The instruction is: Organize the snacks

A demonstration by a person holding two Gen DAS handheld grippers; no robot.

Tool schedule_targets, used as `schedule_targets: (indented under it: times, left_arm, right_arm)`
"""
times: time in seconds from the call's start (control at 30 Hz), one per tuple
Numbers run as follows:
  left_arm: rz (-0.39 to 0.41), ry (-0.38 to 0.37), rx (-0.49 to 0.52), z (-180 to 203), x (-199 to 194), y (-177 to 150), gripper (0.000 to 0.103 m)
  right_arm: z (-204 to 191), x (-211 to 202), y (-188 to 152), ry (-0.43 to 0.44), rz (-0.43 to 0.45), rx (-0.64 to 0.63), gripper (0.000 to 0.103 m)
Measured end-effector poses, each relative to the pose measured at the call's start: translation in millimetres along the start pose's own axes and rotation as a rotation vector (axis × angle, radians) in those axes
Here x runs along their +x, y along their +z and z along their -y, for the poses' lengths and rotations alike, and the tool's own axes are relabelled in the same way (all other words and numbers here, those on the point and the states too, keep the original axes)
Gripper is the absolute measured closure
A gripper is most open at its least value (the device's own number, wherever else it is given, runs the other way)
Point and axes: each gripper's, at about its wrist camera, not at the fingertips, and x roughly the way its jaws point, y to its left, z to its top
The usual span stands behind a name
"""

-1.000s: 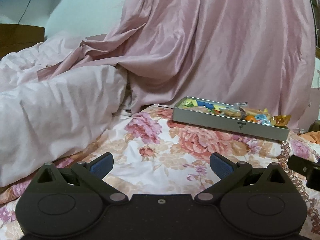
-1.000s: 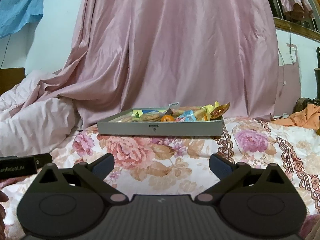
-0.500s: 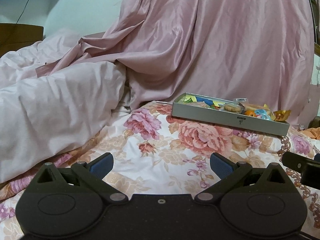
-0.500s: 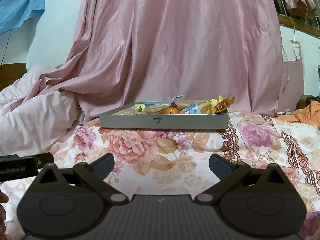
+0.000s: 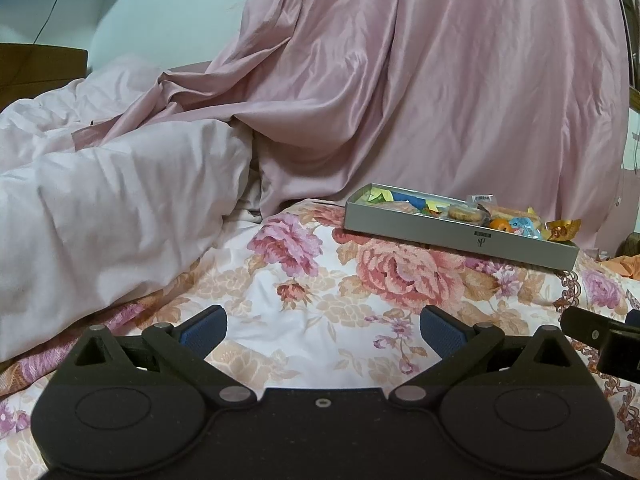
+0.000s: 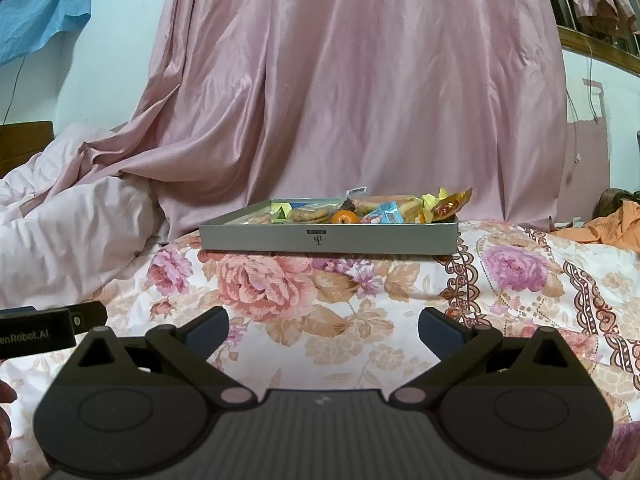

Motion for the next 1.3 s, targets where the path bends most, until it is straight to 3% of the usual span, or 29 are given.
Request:
schedule_targets:
  times: [1.3]
  left_arm:
    - [-0.002,0.0,0.0,0.3,0.3,-1.4,0.001]
  right_arm:
    - [-1.7,2.5,-3.2,0.002,-0.018,0.001,0.0]
